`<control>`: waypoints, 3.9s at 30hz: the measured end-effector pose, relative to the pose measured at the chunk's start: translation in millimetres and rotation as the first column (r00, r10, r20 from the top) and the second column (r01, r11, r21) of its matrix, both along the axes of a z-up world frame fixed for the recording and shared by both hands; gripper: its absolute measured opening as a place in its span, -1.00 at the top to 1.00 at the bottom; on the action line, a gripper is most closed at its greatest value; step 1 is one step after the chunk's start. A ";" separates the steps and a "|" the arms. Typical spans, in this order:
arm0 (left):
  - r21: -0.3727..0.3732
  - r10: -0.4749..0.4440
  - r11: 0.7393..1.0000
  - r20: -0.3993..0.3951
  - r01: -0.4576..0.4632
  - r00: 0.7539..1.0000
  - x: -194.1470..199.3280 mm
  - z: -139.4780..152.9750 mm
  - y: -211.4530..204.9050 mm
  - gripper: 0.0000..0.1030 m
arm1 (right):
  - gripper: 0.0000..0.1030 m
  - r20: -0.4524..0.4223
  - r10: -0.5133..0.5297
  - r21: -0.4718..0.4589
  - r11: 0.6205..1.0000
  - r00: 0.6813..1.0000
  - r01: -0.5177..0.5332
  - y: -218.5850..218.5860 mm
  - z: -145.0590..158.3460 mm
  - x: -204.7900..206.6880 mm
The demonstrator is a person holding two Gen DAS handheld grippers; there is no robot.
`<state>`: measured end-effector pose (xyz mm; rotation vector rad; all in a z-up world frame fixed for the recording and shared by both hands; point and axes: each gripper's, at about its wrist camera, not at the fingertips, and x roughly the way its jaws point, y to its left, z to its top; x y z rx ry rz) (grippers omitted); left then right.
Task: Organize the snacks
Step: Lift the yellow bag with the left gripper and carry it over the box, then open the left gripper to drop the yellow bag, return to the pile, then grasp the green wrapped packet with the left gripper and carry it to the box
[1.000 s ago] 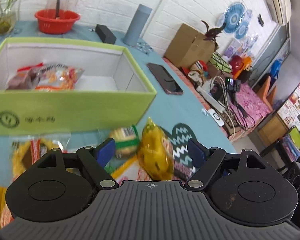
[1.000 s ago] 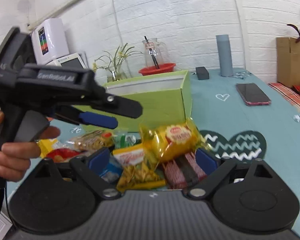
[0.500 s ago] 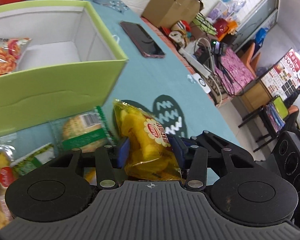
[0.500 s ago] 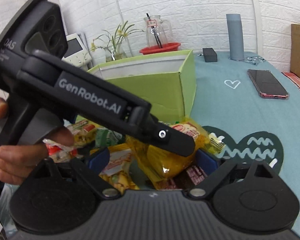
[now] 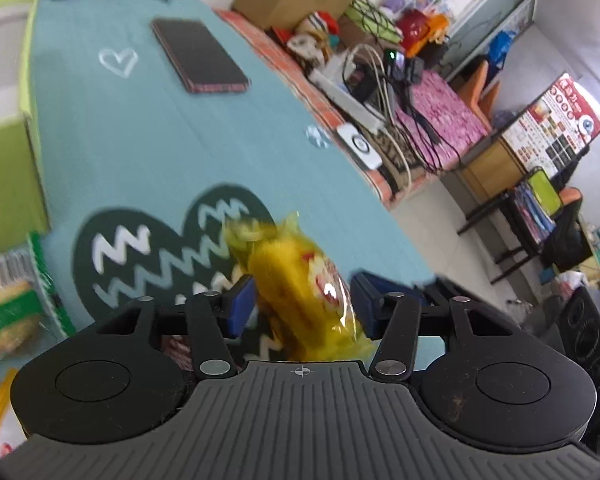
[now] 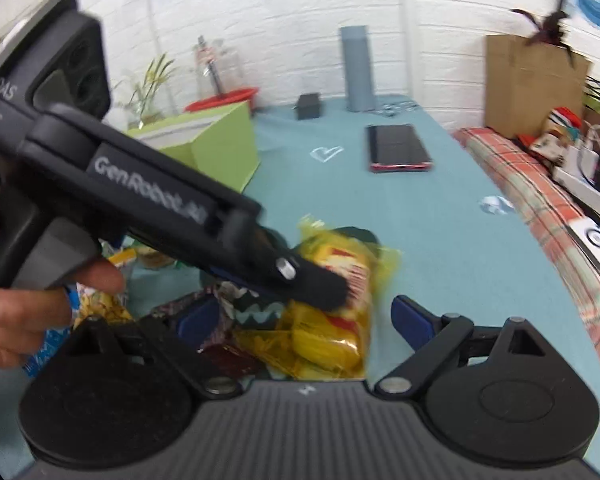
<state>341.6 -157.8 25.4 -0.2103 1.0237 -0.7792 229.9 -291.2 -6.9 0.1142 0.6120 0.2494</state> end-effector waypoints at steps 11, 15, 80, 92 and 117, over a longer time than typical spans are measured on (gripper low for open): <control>0.064 -0.022 0.998 -0.028 0.024 0.999 9.0 -16.3 -21.5 0.16 | -0.62 -0.014 -0.018 -0.016 1.000 1.000 0.018 -5.1 -11.4 6.0; 0.014 -0.032 0.999 -0.050 0.033 0.998 7.5 -21.8 -18.7 0.33 | -0.23 -0.014 -0.021 -0.038 0.999 1.000 0.021 -3.8 -12.1 3.9; -0.051 0.209 0.976 -0.061 -0.212 0.976 -114.1 -14.3 140.7 0.15 | -0.62 0.022 0.188 0.032 0.981 0.982 -0.189 97.3 -22.5 -77.5; -0.002 0.165 0.986 -0.016 -0.165 0.986 -130.7 -19.9 133.3 0.70 | -0.24 0.052 0.212 -0.091 0.974 0.976 -0.207 115.7 -23.0 -89.9; -0.020 0.362 0.930 0.212 -0.366 0.908 48.7 73.1 195.9 0.66 | -0.18 0.182 0.393 -0.175 0.915 0.901 -0.363 179.2 63.2 125.0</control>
